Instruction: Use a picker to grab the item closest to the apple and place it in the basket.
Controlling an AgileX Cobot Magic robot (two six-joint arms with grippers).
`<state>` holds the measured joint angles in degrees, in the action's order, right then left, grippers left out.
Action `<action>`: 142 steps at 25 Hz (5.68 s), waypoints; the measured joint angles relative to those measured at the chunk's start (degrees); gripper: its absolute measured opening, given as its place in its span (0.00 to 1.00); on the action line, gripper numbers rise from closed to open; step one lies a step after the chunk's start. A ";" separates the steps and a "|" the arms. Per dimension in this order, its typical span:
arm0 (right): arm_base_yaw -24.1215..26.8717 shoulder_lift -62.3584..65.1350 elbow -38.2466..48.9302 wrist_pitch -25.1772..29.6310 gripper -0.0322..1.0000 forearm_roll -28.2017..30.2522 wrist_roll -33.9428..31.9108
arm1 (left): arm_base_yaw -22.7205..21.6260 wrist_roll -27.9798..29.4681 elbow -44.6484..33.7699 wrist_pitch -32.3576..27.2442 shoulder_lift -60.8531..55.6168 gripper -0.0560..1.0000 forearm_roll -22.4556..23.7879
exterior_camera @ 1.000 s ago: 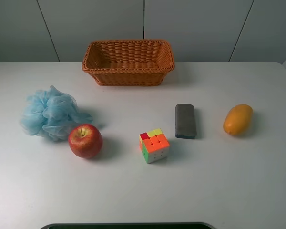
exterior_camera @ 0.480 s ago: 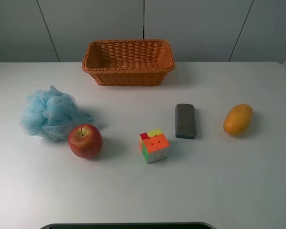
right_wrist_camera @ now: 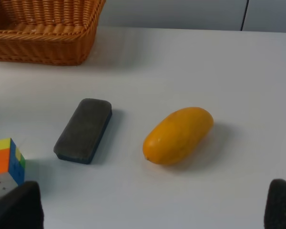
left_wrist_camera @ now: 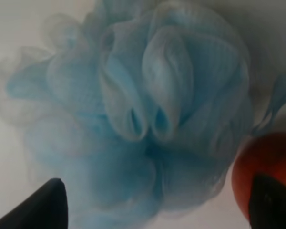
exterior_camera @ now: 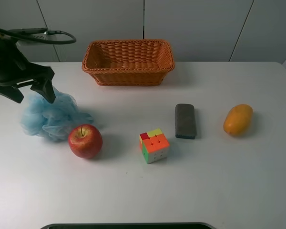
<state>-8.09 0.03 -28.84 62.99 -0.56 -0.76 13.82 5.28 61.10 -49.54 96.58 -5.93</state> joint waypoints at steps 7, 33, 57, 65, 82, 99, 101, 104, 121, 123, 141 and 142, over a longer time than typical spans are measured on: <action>0.00 0.00 0.00 0.00 0.71 0.00 0.00 | 1.19 0.34 4.16 2.59 13.53 0.74 0.11; 0.00 0.00 0.00 0.00 0.71 0.00 0.00 | 1.19 -0.82 9.81 -0.56 23.59 0.57 1.18; 0.00 0.00 0.00 0.00 0.71 0.00 0.00 | 1.30 2.76 16.31 -14.14 4.57 0.51 2.92; 0.00 0.00 0.00 0.00 0.71 0.00 0.00 | 3.92 3.23 34.21 -18.85 9.35 0.50 2.88; 0.00 0.00 0.00 0.00 0.71 0.00 0.00 | 11.01 3.67 85.78 -15.05 47.75 0.46 2.36; 0.00 0.00 0.00 0.00 0.71 0.00 0.00 | 12.01 4.13 87.05 -7.89 55.53 0.66 1.26; 0.00 0.00 0.00 0.00 0.71 0.00 0.00 | 12.01 4.80 87.05 -7.89 55.53 0.72 1.26; 0.00 0.00 0.00 0.00 0.71 0.00 0.00 | 12.01 5.10 87.32 -8.03 55.53 0.74 1.15; 0.00 0.00 0.00 0.00 0.71 0.00 0.00 | 12.01 4.24 94.97 -20.21 38.31 0.74 4.75; 0.00 0.00 0.00 0.00 0.71 0.00 0.00 | 12.01 3.33 92.08 -20.21 34.29 0.74 4.75; 0.00 0.00 0.00 0.00 0.71 0.00 0.00 | 12.01 -4.01 19.10 -20.57 -22.79 0.74 9.68; 0.00 0.00 0.00 0.00 0.71 0.00 0.00 | 12.01 -4.04 15.28 -20.57 -26.62 0.74 9.68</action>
<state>-8.09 0.03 -28.84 62.99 -0.56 -0.76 25.84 1.23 76.38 -70.11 69.97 3.75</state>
